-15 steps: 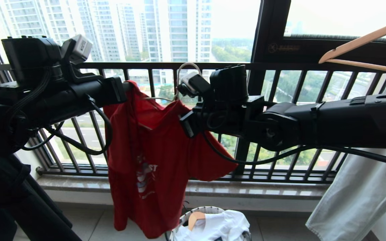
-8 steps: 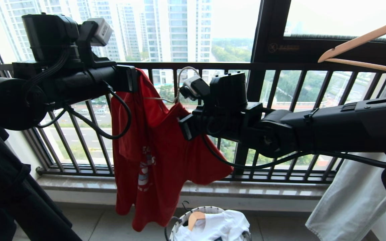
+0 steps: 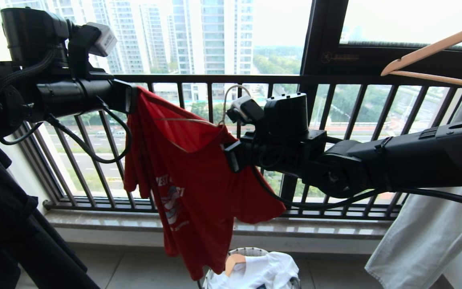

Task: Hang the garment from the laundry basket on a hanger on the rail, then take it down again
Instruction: Hang the clothes on the clothes rack

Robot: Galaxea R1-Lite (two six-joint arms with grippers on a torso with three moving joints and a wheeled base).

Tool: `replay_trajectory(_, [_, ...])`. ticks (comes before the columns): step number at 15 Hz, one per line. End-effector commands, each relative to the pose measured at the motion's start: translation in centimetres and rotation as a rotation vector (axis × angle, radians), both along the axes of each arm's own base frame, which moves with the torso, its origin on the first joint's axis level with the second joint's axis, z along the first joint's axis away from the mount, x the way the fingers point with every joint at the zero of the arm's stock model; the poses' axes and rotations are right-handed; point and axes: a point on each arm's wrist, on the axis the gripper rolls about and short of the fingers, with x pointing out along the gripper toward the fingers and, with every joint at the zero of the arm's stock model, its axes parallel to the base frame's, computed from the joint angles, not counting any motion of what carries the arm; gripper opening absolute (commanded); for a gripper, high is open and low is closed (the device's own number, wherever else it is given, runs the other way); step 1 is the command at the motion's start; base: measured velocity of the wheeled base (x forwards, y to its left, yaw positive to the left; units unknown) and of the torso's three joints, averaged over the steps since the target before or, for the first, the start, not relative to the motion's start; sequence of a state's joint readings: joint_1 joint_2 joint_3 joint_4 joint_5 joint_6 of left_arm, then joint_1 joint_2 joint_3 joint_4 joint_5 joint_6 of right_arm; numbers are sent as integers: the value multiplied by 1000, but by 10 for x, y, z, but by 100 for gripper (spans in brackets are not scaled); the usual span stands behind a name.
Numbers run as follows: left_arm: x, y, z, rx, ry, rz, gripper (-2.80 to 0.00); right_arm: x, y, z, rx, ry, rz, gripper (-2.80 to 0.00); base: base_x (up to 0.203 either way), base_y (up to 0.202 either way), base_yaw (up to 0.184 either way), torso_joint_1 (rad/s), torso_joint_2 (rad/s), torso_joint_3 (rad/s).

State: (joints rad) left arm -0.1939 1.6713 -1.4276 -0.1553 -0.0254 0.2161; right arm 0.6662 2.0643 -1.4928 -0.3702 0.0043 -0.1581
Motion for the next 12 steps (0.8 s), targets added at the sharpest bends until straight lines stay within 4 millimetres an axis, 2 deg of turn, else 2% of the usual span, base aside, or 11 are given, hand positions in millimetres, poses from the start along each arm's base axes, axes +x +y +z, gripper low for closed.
replay_trajectory(1, [-3,4,10,34,-42,29,-280,-2,-5,-1,3,-10,6,-280,0,0,0,0,0,0])
replay_trajectory(5, [15,5,3,68,-34,46,-280,-6,-4,3,15,-13,44,-280,0,0,0,0,0,0])
replay_trajectory(12, [44,-2,1,100,-61,36,-280,-10,-3,9,61,10,85,-280,0,0,0,0,0,0])
